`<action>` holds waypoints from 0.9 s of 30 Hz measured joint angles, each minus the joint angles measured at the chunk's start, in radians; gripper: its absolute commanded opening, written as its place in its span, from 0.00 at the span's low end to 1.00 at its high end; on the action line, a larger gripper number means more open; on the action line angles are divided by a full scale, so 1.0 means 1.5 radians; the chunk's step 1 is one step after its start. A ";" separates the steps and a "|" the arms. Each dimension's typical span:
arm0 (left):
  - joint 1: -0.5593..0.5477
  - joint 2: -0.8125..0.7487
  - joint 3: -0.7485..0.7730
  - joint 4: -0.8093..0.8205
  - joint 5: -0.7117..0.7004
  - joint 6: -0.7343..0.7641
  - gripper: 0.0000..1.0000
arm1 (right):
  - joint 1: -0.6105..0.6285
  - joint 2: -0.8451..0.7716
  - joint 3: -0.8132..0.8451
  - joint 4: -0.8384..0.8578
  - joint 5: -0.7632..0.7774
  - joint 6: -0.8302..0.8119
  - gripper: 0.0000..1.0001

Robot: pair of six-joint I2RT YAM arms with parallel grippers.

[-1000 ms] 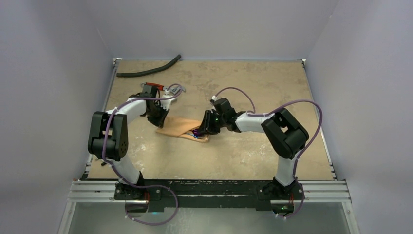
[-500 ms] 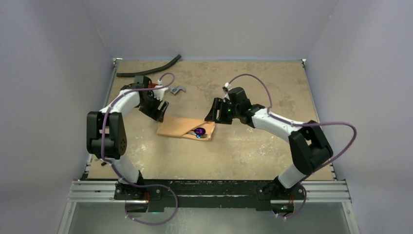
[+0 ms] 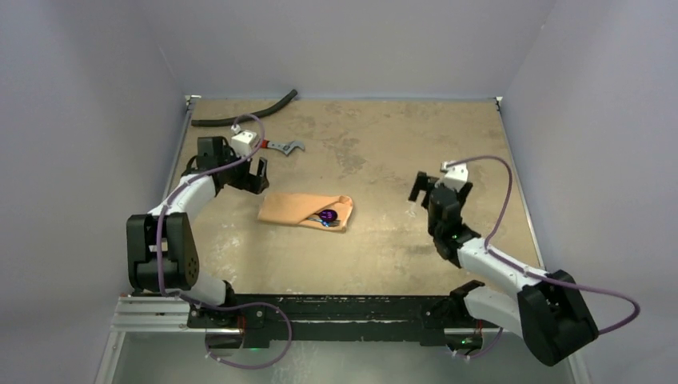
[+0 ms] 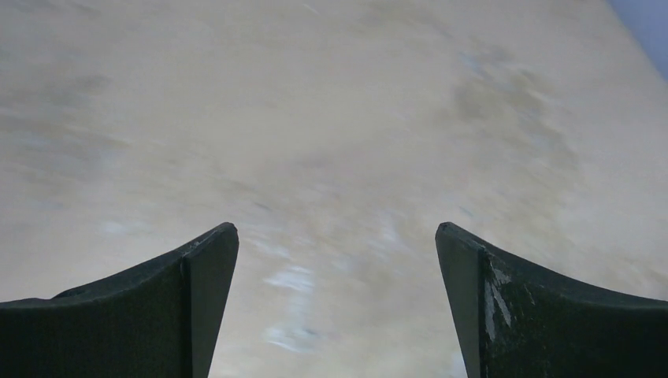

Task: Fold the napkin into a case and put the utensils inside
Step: Reset both arms

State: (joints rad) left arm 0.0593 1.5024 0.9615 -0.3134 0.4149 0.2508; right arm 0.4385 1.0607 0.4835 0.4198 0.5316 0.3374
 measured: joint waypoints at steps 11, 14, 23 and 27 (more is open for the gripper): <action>0.008 -0.117 -0.394 0.477 -0.043 -0.091 0.99 | -0.083 0.019 -0.178 0.317 0.190 -0.136 0.98; 0.008 -0.130 -0.461 0.588 -0.056 -0.093 0.99 | -0.108 0.048 -0.177 0.359 0.190 -0.134 0.98; 0.008 -0.086 -0.512 0.851 -0.108 -0.129 0.99 | -0.168 0.173 -0.154 0.460 0.170 -0.119 0.98; 0.008 -0.039 -0.513 0.943 -0.113 -0.154 0.99 | -0.175 0.250 -0.115 0.512 0.149 -0.117 0.98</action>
State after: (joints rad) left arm 0.0719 1.4441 0.1921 1.1007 0.2451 0.0204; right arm 0.1753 1.4361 0.3111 1.1873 0.7544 0.1623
